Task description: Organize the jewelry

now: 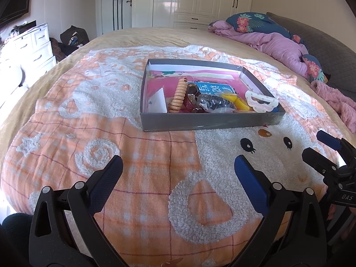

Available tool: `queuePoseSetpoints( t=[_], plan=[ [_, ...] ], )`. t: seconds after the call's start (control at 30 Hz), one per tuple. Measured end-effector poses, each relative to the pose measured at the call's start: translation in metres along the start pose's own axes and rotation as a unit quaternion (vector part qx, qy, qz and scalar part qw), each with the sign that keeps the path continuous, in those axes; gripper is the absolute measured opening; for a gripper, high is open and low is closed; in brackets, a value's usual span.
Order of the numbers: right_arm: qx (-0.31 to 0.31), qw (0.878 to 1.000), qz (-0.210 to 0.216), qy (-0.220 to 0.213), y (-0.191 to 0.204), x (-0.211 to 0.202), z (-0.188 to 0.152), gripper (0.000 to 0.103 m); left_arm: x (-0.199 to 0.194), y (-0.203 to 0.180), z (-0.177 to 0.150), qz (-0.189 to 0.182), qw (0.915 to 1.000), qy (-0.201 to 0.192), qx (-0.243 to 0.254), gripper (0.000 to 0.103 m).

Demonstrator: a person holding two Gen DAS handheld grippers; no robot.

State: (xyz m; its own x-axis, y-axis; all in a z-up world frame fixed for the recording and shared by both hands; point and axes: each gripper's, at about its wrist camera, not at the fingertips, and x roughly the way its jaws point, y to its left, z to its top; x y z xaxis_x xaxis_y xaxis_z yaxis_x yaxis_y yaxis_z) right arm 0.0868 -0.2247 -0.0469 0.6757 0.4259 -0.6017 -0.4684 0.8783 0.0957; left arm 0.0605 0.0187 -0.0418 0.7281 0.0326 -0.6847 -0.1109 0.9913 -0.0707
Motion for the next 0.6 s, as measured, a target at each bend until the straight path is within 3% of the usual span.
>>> queuePoseSetpoints(
  t=[0.6],
  plan=[
    [0.007,1.000,-0.001,0.013,-0.0042,0.0054,-0.0010,0.099,0.0050,0.0030,0.0012,-0.001,1.0000,0.006,-0.005,0.094]
  ],
)
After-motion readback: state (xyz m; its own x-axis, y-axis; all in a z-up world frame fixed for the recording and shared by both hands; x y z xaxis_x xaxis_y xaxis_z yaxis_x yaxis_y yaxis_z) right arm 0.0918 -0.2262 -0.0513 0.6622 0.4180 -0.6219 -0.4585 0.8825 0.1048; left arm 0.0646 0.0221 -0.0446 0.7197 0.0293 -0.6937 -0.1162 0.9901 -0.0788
